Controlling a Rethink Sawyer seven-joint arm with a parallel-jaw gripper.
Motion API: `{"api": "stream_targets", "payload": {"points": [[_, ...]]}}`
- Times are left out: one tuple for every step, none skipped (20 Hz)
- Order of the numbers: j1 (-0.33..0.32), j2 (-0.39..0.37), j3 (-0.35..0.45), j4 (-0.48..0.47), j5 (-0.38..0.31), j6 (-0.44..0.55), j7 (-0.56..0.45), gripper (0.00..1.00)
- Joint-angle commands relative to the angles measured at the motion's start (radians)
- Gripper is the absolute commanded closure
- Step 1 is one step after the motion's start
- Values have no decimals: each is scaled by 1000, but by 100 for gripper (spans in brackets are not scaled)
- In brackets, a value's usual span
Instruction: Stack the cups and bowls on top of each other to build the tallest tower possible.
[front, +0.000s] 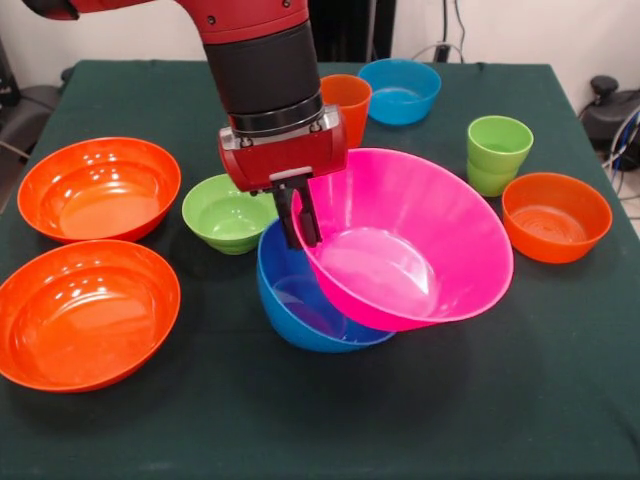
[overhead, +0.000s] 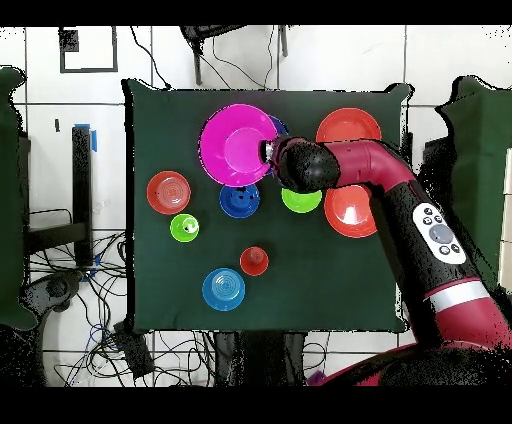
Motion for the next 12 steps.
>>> {"api": "stream_targets", "payload": {"points": [[-3,35,15,-11,-85,14,-289,100],[-4,35,17,-10,-84,14,-285,100],[-5,36,18,-10,-85,15,-284,100],[-6,36,18,-10,-83,15,-280,100],[-6,36,19,-9,-82,15,-276,100],[-7,36,20,-9,-81,16,-272,100],[-7,36,21,-9,-81,16,-271,100],[-7,36,21,-9,-81,17,-271,100],[-7,36,22,-9,-81,18,-270,100],[-7,36,22,-9,-82,19,-269,100],[-8,35,23,-8,-82,19,-269,100],[-8,35,23,-7,-83,18,-268,100]]}}
